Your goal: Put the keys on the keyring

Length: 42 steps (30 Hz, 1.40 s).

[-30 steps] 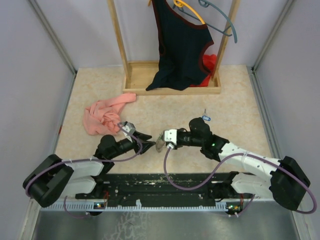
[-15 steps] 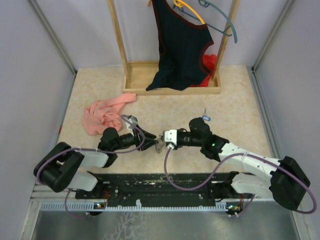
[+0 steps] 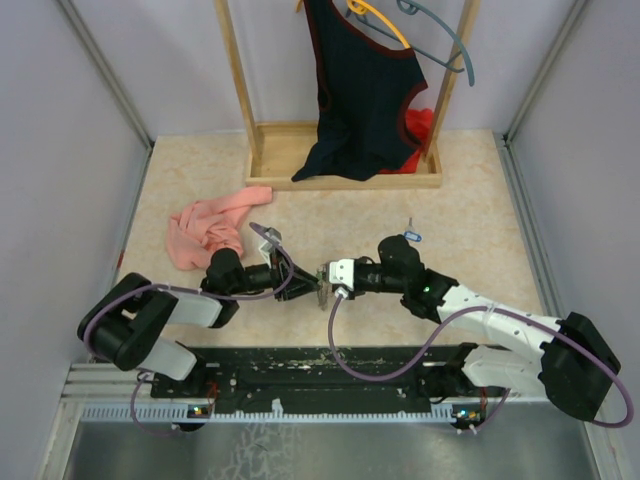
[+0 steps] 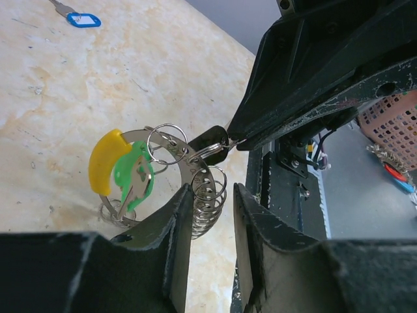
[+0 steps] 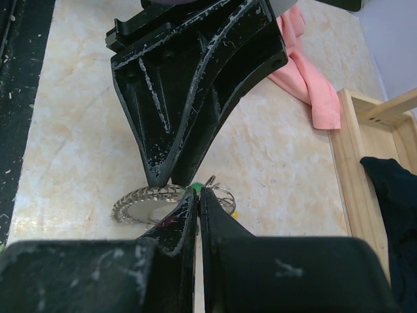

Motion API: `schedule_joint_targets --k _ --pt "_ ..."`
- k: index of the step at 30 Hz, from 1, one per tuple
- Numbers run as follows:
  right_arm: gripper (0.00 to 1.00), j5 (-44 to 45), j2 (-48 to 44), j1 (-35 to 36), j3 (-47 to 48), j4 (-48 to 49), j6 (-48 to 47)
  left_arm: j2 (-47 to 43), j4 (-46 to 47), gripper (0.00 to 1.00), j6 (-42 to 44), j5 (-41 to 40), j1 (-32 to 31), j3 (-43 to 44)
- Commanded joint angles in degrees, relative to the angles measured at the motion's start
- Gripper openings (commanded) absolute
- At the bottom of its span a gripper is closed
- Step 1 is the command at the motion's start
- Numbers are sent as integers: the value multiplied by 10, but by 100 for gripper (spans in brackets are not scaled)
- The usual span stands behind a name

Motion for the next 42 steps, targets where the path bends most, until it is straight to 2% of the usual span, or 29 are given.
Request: schedule_joint_targets --k 1,10,21,27,32,38,42 --pt "0 -15 -9 -4 24 31 1 -10 13 34 -10 13 3 11" --pt "0 -16 -4 -4 27 32 5 -18 -30 28 -14 2 3 18" --pt "0 -21 -3 -3 30 31 9 1 -38 33 -33 -17 2 30" --pt "0 -21 -2 -2 31 30 9 10 -35 32 -41 -7 1 36" --pt "0 -19 1 -2 32 31 8 6 -31 23 -46 -2 1 35" --pt "0 4 4 -3 28 28 4 -10 -61 2 -39 -5 1 32" --pt "0 39 2 -3 22 33 16 -21 -61 1 -44 -4 1 22"
